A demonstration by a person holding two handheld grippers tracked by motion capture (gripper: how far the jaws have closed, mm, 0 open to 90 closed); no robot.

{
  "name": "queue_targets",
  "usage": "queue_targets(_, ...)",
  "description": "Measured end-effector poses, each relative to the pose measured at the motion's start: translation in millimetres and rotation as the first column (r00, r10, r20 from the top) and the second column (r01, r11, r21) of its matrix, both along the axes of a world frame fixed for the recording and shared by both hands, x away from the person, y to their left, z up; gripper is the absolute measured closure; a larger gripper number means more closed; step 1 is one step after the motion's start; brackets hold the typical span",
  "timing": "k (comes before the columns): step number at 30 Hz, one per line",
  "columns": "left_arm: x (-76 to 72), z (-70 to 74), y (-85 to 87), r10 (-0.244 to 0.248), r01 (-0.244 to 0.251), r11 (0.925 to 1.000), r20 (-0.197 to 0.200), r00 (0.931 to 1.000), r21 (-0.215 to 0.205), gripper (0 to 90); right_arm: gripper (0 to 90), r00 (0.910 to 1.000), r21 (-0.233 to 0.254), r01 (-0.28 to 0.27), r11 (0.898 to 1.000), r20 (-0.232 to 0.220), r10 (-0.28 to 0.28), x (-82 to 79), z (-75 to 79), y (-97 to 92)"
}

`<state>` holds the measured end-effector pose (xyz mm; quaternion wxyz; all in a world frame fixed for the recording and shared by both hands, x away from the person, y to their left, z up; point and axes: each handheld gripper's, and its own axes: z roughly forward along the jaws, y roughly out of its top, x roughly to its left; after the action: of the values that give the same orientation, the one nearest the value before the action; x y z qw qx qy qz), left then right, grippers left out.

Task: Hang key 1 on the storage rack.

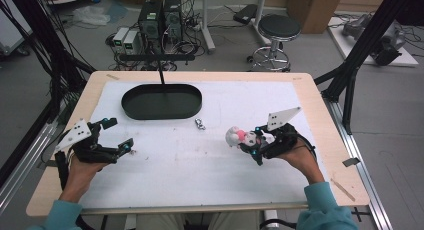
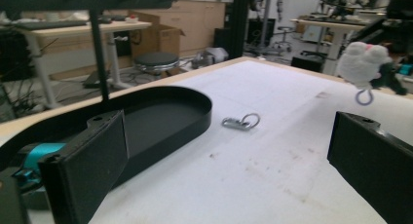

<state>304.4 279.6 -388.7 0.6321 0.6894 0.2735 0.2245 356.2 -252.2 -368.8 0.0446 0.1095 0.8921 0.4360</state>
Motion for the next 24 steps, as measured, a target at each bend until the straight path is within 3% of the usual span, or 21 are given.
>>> queue_targets(8, 16.1, 25.5, -23.9, -0.114, 0.115, 0.9918, -0.014, 0.9933, 0.055, 1.8, 37.3, 0.9990, 0.042, -0.035, 0.999, 0.029, 0.034, 5.4, 11.4, 24.1)
queue_targets(13, 24.9, 37.0, -41.8, -0.184, 0.185, 0.9776, -0.021, 0.9827, 0.100, 1.8, 37.3, 0.9980, 0.066, -0.056, 0.996, 0.032, 0.054, 8.9, 16.7, 36.7)
queue_targets(22, 37.0, 48.3, -71.3, -0.272, 0.274, 0.9514, -0.034, 0.9616, 0.140, 1.8, 37.3, 0.9945, 0.076, -0.099, 0.992, 0.043, 0.096, 11.9, 22.8, 56.8)
queue_targets(24, 38.7, 49.6, -77.0, -0.278, 0.280, 0.9471, -0.035, 0.9599, 0.157, 1.8, 37.3, 0.9921, 0.075, -0.117, 0.990, 0.053, 0.114, 13.3, 25.3, 63.4)
